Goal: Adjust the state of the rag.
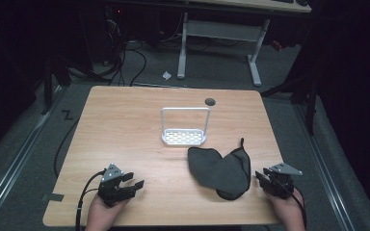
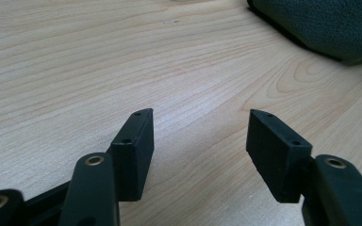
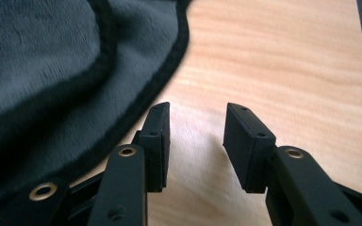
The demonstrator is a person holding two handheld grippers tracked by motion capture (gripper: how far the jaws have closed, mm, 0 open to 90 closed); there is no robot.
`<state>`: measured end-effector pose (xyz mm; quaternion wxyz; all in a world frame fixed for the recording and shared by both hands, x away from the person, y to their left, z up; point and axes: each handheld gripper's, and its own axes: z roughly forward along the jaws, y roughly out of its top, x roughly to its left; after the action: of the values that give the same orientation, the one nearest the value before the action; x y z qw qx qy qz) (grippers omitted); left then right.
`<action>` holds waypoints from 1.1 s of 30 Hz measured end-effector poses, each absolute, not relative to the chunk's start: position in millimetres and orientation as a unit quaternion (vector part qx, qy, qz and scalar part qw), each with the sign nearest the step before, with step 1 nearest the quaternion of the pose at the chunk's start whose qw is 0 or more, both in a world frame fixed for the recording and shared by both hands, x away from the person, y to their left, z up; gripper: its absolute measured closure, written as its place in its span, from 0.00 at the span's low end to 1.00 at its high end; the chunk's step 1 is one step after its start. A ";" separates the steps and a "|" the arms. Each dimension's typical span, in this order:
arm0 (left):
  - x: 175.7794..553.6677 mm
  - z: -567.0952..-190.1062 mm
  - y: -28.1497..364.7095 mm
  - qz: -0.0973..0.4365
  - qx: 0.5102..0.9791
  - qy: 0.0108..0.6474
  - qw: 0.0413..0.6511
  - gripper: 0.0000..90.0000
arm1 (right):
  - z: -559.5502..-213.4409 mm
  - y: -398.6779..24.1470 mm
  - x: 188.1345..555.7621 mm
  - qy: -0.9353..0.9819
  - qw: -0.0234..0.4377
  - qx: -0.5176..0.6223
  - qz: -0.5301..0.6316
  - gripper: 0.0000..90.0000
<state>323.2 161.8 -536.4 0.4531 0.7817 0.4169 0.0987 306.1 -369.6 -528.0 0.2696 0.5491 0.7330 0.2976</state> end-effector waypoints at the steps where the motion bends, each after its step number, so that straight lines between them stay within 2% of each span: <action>1: 323.5 -536.9 161.7 0.100 0.782 0.416 0.453 0.48 | -527.0 -368.4 306.8 0.733 0.269 0.547 0.304 0.69; 10: 322.7 -536.8 160.6 0.096 0.783 0.414 0.455 0.49 | -520.2 -367.9 306.1 0.728 0.270 0.548 0.310 0.77; 12: 320.9 -534.8 161.5 0.099 0.781 0.412 0.460 0.49 | -517.6 -367.7 305.6 0.726 0.270 0.548 0.317 0.84; 13: 320.9 -534.8 161.5 0.099 0.781 0.412 0.460 0.49 | -517.6 -367.7 305.6 0.726 0.270 0.548 0.317 0.84; 14: 320.5 -533.3 162.0 0.101 0.779 0.411 0.463 0.49 | -516.3 -365.5 305.4 0.727 0.269 0.543 0.322 0.91; 15: 320.5 -533.3 162.0 0.101 0.779 0.411 0.463 0.49 | -516.3 -365.5 305.4 0.727 0.269 0.543 0.322 0.91; 17: 320.6 -532.2 162.5 0.103 0.777 0.410 0.466 0.50 | -515.3 -361.5 305.5 0.735 0.271 0.533 0.321 1.00; 25: 319.2 -531.4 160.5 0.103 0.778 0.406 0.468 0.51 | -525.8 -340.3 329.7 0.767 0.242 0.511 0.304 1.00; 33: 318.3 -529.6 160.0 0.099 0.778 0.403 0.471 0.51 | -527.6 -317.5 329.1 0.789 0.229 0.480 0.308 1.00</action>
<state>318.3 160.0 -529.6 0.4706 0.7784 0.4034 0.0994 329.1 -317.5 -527.6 0.2289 0.4796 0.7892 0.3078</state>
